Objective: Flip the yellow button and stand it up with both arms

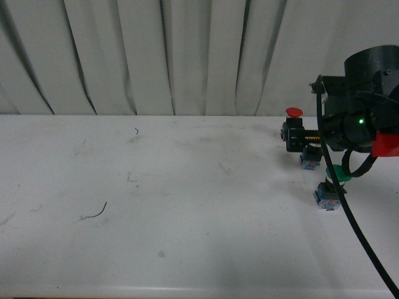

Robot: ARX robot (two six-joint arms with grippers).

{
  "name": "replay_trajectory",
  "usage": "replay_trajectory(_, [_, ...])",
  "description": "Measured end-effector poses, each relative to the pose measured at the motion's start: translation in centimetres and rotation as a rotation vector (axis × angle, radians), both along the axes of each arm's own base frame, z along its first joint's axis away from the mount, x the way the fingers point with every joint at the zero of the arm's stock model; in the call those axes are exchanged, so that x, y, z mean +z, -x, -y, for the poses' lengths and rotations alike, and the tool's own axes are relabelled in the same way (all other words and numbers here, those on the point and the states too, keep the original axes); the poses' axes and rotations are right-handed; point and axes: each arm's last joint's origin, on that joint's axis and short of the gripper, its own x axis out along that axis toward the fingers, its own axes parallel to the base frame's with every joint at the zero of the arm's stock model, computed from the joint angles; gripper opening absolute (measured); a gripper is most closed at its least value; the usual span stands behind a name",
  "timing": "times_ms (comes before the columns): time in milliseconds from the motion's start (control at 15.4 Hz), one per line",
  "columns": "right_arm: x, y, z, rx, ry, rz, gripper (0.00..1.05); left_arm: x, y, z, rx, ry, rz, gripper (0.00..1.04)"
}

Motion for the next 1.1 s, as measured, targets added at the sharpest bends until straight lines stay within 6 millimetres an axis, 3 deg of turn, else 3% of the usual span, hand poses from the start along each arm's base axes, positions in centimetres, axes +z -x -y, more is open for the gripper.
replay_trajectory(130, [1.0,0.5,0.1,0.009,-0.010,0.023,0.98,0.0,0.0,0.0,0.000,0.000,0.000,0.98])
replay_trajectory(324, [4.6,2.3,1.5,0.027,-0.058,0.133,0.98,0.0,0.0,0.0,0.000,0.000,0.000,0.98])
replay_trajectory(583, [8.4,7.6,4.7,0.024,-0.118,0.278,0.98,0.0,0.0,0.0,0.000,0.000,0.000,0.98])
replay_trajectory(713, [11.3,11.8,5.2,0.057,-0.165,0.396,0.98,0.0,0.0,0.0,0.000,0.000,0.000,0.98])
replay_trajectory(777, [13.3,15.3,4.9,-0.010,-0.074,0.595,0.85,0.0,0.0,0.0,0.000,0.000,0.000,0.98])
replay_trajectory(842, [13.8,19.8,4.9,-0.045,-0.020,0.629,0.70,0.0,0.0,0.0,0.000,0.000,0.000,0.98])
replay_trajectory(972, [12.3,25.3,5.0,-0.050,0.007,0.605,0.50,0.0,0.0,0.0,0.000,0.000,0.000,0.98])
replay_trajectory(1101, [11.6,27.8,5.0,-0.051,0.017,0.630,0.26,0.0,0.0,0.0,0.000,0.000,0.000,0.98])
